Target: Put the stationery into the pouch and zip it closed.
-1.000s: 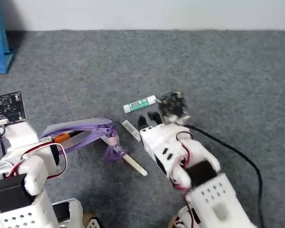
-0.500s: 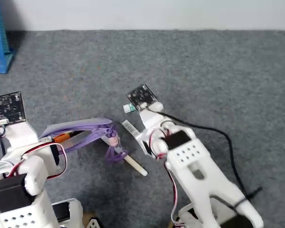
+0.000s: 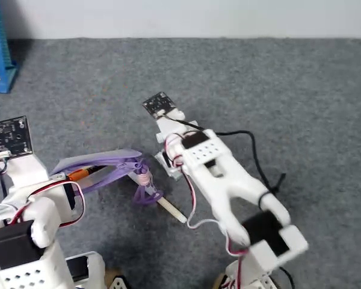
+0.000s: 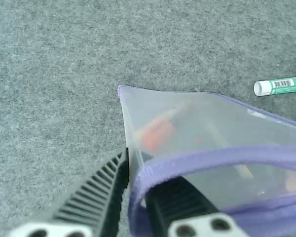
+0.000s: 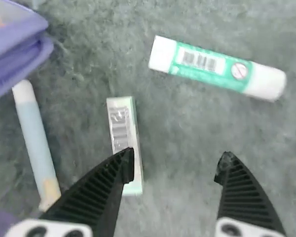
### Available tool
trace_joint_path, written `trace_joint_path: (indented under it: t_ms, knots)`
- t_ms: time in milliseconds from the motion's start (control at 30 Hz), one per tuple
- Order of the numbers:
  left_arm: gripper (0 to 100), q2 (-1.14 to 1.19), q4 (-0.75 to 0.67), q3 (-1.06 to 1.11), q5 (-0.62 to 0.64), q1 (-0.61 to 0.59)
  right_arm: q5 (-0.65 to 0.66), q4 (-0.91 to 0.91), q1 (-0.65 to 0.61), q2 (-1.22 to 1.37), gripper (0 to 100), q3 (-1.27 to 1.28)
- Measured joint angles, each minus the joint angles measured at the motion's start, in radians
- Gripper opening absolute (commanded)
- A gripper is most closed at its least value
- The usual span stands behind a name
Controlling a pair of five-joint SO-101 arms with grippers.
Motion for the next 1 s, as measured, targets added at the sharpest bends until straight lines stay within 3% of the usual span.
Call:
trace_joint_path:
  t_ms: [467, 700, 1000]
  knots:
    - [1, 0.000, 0.000, 0.000, 0.000, 0.000, 0.000, -0.006, -0.034, 0.339, 25.8, -0.345]
    - [1, 0.000, 0.000, 0.000, 0.000, 0.000, -0.002, 0.075, -0.038, 0.377, 6.5, -0.376]
    - [1, 0.000, 0.000, 0.000, 0.000, 0.000, 0.002, 0.187, -0.040, 0.377, 15.8, -0.391]
